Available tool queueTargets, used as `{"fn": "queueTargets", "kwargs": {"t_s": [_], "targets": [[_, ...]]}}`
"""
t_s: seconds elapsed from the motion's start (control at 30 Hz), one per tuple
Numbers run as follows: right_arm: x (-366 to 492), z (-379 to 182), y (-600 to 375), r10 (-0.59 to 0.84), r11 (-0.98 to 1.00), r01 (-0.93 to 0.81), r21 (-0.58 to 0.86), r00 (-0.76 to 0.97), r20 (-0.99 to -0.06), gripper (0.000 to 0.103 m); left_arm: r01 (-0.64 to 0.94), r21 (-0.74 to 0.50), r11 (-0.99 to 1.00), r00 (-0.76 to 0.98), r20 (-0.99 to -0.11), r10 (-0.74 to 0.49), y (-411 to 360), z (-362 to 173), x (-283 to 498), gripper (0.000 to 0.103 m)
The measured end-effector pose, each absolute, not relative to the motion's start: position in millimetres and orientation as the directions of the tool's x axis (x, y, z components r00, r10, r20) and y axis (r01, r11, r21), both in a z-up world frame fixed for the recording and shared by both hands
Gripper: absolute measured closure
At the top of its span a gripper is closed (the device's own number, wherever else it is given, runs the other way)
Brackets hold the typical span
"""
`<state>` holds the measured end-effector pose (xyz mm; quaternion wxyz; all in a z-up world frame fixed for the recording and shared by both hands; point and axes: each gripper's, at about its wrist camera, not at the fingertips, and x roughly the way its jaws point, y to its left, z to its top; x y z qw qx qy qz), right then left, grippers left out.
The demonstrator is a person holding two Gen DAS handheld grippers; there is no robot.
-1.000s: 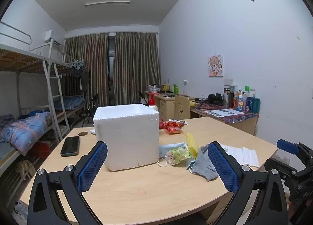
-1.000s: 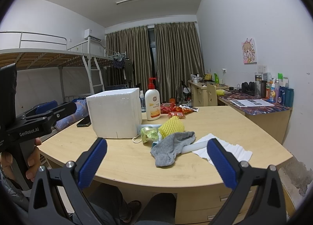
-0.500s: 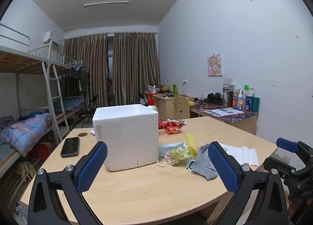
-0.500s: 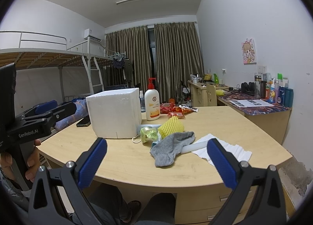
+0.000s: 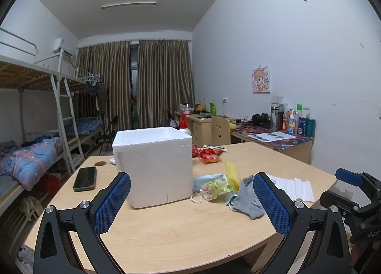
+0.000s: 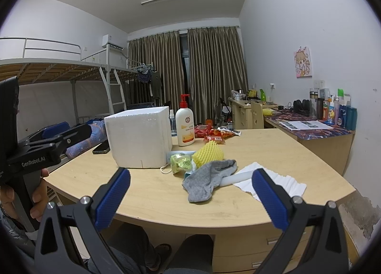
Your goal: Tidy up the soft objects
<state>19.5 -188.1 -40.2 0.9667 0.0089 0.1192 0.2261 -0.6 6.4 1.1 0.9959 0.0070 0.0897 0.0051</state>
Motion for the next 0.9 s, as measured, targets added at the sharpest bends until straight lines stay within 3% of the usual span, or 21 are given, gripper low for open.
{"fn": "queueTargets", "kwargs": {"t_s": [0.9], "targets": [[26.2,-42.2,-193.2,0.431,0.901,-0.426,0.075,0.869,-0.243,0.000,0.033,0.013,0.999,0.978,-0.205,-0.030,-1.3,-4.7,9.1,0.000]]}}
